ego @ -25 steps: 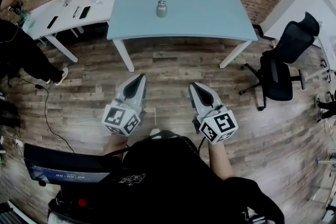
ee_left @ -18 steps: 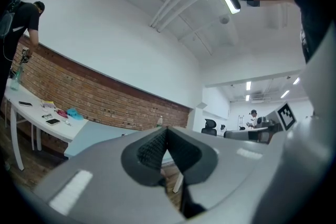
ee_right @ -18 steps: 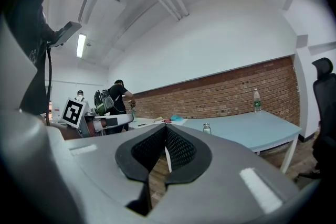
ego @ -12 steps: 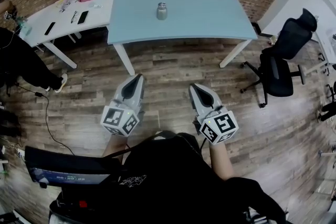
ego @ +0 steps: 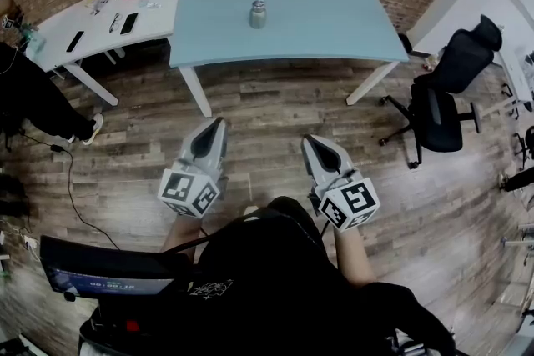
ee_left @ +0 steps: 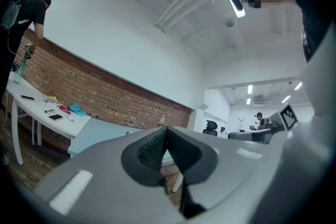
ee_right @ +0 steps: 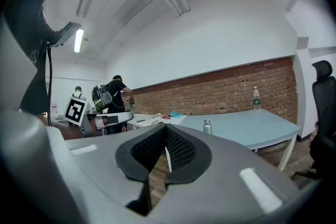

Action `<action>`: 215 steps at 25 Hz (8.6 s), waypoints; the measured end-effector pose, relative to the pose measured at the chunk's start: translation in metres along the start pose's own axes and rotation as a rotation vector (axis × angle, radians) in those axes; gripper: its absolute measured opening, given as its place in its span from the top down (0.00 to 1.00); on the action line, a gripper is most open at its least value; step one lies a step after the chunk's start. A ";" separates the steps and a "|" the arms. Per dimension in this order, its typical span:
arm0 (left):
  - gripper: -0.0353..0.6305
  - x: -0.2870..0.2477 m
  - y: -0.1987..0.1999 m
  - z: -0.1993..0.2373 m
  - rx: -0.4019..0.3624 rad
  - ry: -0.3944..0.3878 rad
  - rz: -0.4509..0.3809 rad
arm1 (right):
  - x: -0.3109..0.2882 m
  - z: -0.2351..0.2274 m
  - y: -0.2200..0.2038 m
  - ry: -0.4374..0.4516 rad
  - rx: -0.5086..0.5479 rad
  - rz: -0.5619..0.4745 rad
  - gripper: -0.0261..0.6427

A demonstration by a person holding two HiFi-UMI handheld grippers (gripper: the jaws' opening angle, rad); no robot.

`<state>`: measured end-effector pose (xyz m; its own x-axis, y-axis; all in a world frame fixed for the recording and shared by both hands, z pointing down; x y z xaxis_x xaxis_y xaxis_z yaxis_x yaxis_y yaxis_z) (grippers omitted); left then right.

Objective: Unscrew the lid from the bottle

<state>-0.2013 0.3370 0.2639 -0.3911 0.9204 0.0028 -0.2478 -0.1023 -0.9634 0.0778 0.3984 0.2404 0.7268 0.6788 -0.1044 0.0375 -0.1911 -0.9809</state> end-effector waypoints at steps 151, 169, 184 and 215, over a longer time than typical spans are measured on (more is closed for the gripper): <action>0.95 -0.195 0.024 0.076 -0.014 -0.037 0.022 | -0.140 -0.152 0.038 -0.022 -0.032 -0.007 0.96; 0.95 -0.242 0.025 0.077 -0.031 0.013 0.049 | -0.167 -0.212 0.048 0.036 -0.050 0.008 0.96; 0.95 -0.308 0.025 0.076 -0.031 0.083 0.040 | -0.205 -0.287 0.056 0.120 -0.055 0.026 0.96; 0.95 -0.397 0.007 0.035 -0.064 0.220 0.104 | -0.240 -0.405 0.059 0.356 -0.106 0.057 0.96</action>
<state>-0.0786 -0.0427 0.2649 -0.2078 0.9667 -0.1490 -0.1567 -0.1833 -0.9705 0.1835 -0.0627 0.2739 0.9219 0.3799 -0.0765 0.0475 -0.3067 -0.9506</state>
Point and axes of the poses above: the fingertips, and each gripper's own axes: x backward along the fingers, z to its left, y out of its top, the point moved 10 cm from there along x, backward along the fingers, and after that the axes turned 15 degrees about y, right-handed, at the moved point
